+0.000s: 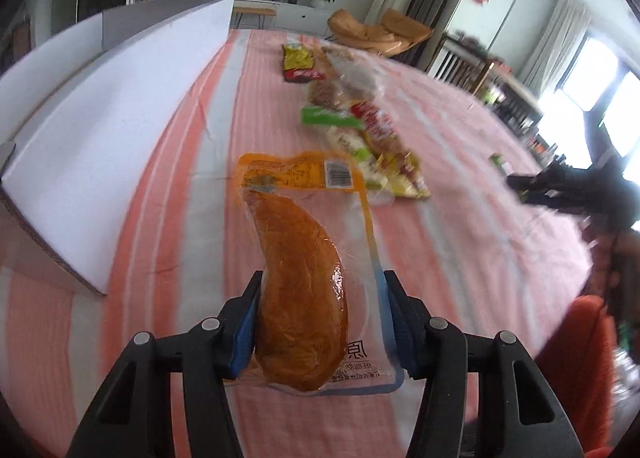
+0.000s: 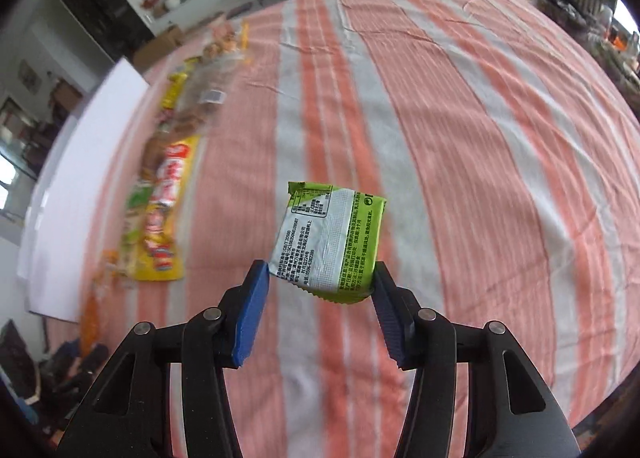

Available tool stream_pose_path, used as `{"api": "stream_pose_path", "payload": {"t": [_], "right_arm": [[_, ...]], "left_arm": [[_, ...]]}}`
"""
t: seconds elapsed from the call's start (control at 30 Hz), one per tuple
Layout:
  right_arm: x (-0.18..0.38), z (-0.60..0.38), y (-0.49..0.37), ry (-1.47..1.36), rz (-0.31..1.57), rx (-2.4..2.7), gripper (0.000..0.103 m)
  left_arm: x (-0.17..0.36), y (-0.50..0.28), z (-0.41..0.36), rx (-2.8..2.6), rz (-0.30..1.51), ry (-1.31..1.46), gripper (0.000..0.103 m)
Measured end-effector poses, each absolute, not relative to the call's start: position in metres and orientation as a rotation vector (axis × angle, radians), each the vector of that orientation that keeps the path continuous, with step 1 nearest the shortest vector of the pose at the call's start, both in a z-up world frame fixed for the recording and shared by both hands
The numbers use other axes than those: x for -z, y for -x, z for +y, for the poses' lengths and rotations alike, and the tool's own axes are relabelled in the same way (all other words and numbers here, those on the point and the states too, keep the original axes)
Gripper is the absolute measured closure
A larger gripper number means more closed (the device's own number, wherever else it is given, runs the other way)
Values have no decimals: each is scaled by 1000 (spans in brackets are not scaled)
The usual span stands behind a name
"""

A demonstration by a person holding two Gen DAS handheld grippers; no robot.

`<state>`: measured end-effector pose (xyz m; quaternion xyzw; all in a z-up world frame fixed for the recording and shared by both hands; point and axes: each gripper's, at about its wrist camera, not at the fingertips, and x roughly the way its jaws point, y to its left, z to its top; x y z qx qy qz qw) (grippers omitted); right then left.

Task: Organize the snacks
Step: 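Carry both held packets over the white box and open both tools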

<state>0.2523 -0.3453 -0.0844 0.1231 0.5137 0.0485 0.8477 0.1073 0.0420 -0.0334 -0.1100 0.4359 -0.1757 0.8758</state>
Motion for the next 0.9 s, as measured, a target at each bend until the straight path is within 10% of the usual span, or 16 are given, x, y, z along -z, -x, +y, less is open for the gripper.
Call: {"api": "stream_pose_path", "payload": {"t": [0.37,0.77,0.9], "right_arm": [[14,-248,-254,-312,967,-372,49],[-46,-2,-289,-199,885,-847,47],[-17,54,-300,-142,950,-921,22]], "left_arm": [[-54,-105,135,410,702,573,47],[-99,-164,305,-109,683,311,34],[-84,-187,307,-164,702,209,23]]}}
